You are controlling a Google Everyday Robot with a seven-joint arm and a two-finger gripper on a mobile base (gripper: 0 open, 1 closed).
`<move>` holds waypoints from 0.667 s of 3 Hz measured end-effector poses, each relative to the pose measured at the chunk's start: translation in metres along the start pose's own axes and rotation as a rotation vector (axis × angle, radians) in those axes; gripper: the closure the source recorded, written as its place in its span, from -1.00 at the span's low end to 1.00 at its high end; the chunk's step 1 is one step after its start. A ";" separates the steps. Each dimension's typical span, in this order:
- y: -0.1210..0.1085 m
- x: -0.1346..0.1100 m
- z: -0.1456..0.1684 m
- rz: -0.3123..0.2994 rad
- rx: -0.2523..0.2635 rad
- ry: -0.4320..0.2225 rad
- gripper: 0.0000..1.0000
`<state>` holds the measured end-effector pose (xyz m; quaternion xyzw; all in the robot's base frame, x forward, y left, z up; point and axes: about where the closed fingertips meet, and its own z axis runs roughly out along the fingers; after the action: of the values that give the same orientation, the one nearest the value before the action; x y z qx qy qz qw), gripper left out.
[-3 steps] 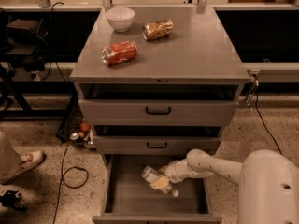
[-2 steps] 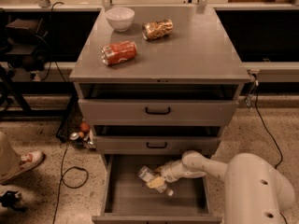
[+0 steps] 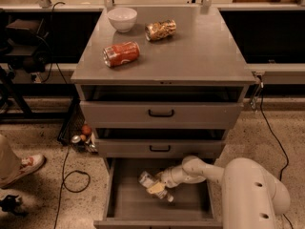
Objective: Place blue plastic bottle into bottom drawer
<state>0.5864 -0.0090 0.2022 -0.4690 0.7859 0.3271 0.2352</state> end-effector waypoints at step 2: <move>0.013 0.000 0.012 0.003 0.003 -0.011 0.19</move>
Offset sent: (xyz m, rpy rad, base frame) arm -0.0131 0.0149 -0.0038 0.0132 -0.0066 -0.0162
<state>0.5756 0.0041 0.1980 -0.4656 0.7860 0.3287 0.2395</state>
